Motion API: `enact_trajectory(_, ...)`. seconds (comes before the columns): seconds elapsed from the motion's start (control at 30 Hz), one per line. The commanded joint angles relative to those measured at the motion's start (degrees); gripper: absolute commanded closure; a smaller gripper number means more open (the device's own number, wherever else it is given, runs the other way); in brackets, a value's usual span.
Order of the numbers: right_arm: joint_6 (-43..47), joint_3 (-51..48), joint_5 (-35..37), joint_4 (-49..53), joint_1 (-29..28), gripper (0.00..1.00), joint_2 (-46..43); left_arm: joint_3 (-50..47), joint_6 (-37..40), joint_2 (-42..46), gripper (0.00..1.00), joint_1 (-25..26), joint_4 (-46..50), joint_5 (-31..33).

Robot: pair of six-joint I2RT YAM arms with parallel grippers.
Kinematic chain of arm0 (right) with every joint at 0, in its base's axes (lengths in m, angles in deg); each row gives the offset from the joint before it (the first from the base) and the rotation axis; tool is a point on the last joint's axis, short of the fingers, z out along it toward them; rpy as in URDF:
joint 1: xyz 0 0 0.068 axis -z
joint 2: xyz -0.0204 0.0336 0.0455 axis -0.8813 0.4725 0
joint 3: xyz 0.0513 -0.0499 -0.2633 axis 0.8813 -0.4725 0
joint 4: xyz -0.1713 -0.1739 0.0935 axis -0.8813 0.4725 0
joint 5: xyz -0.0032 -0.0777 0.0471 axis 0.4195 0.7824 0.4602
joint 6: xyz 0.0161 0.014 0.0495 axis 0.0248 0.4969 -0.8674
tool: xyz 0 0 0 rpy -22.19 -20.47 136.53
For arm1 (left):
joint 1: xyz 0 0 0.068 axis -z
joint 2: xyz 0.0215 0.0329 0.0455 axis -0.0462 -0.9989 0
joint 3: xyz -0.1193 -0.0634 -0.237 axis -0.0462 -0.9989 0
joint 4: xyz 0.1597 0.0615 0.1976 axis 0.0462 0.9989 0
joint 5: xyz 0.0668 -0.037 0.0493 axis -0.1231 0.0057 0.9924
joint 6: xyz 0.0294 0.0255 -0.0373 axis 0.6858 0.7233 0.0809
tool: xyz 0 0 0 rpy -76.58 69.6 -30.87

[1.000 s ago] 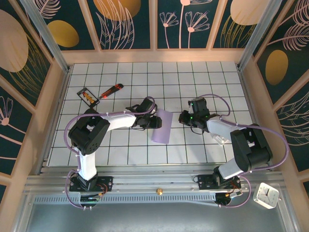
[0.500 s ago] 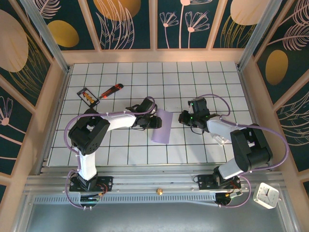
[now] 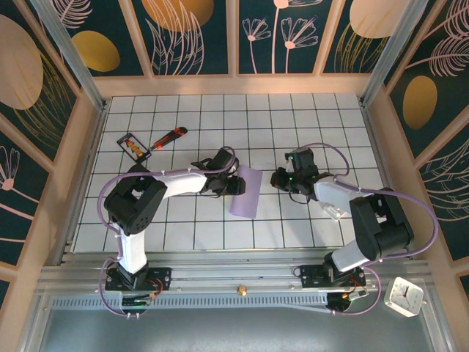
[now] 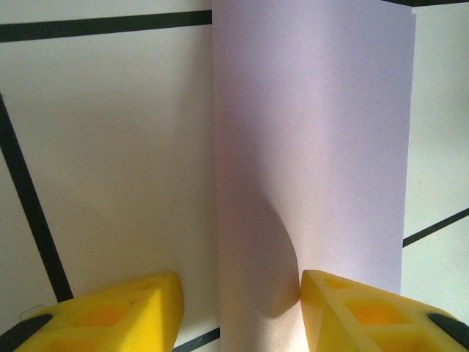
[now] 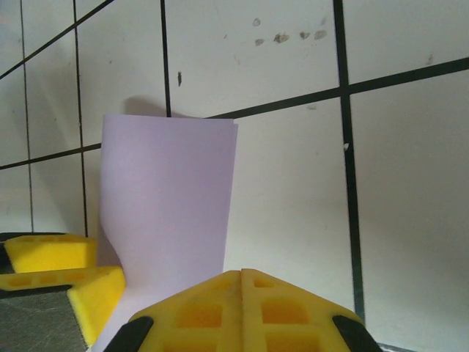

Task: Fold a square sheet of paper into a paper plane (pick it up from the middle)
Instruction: Hold the square sheet of paper at the center of the table.

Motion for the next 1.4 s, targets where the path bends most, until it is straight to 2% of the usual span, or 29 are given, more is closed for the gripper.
enact_trajectory(0.0, -1.81, -1.06, -3.39, -2.88, -0.27, 1.0, -0.69, -1.58, 0.97, -6.53, 0.52, 2.29, -0.11, -3.69)
enact_trajectory(0.5, -7.12, -1.52, -6.68, -10.67, -7.25, 1.0, 7.46, -2.61, 0.26, -6.36, 0.52, 2.34, -1.03, -3.56)
enact_trajectory(1.03, -6.17, -2.2, -4.88, -11.09, -7.57, 1.0, 13.2, -2.88, -0.08, -6.3, 0.52, 2.32, -1.52, -3.56)
enact_trajectory(1.37, -4.79, -2.31, -2.22, -5.85, -7.57, 1.0, 13.91, -1.58, -0.69, -4.57, 0.5, 2.33, -1.17, -3.01)
